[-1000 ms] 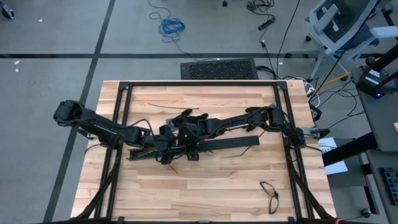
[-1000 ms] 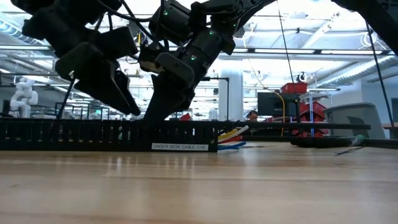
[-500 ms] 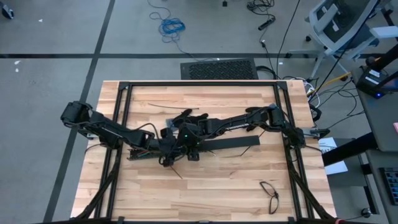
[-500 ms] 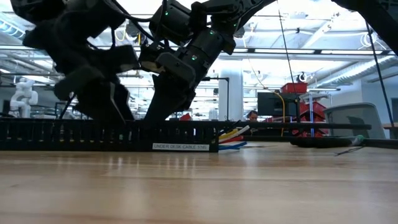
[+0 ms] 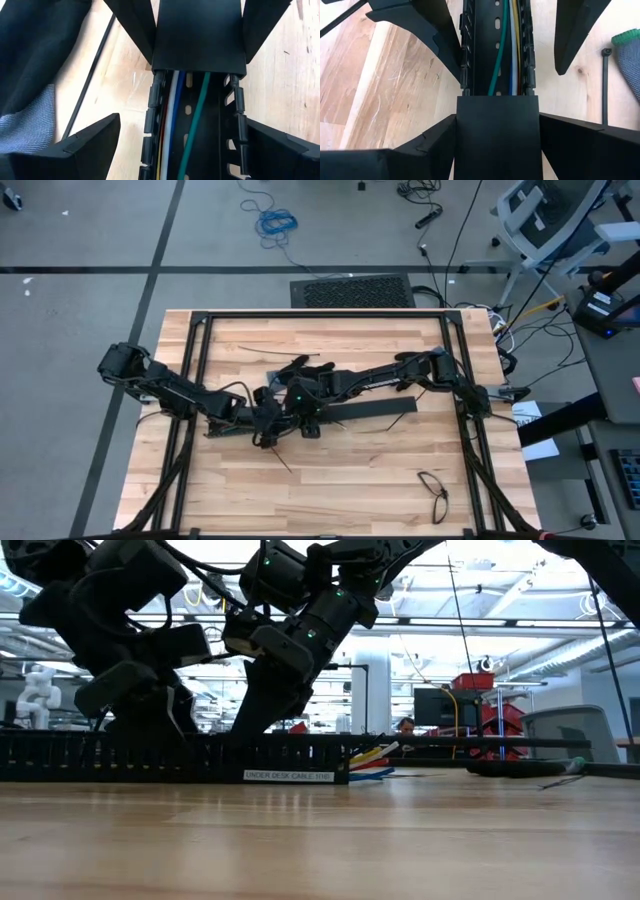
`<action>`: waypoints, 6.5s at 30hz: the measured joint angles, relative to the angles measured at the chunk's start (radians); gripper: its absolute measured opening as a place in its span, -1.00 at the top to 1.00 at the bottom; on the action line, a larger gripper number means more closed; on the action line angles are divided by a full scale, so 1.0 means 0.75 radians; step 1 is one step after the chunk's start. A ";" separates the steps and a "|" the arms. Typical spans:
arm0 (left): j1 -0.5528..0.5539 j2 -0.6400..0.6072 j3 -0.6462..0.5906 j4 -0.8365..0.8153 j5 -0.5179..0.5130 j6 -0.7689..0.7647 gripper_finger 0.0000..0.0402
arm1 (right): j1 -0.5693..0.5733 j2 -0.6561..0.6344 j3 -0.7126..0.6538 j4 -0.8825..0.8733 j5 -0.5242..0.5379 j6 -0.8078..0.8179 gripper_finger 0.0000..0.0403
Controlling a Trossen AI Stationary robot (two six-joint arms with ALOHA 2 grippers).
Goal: Ziptie cables
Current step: Close the cable duct
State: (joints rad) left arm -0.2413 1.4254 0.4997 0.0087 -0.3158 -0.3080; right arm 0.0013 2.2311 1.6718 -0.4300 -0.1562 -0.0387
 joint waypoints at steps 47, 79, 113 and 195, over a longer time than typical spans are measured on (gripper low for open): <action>-0.136 -0.094 -0.024 -0.049 -0.199 -0.107 -0.81 | -0.003 0.028 0.004 0.060 0.001 -0.029 -0.21; -0.176 0.040 -0.023 0.126 -0.274 -0.131 -0.48 | -0.012 0.028 0.001 0.058 0.005 -0.004 -0.21; -0.176 0.040 -0.023 0.081 -0.289 -0.067 -0.24 | -0.008 0.034 -0.004 0.183 -0.006 0.002 -0.21; -0.095 0.022 0.025 -0.081 -0.166 0.103 -0.91 | 0.011 0.034 0.001 0.221 -0.046 -0.070 -0.21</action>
State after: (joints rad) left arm -0.3128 1.4417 0.5187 -0.0524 -0.4400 -0.2305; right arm 0.0093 2.2562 1.6722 -0.2646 -0.1906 -0.0910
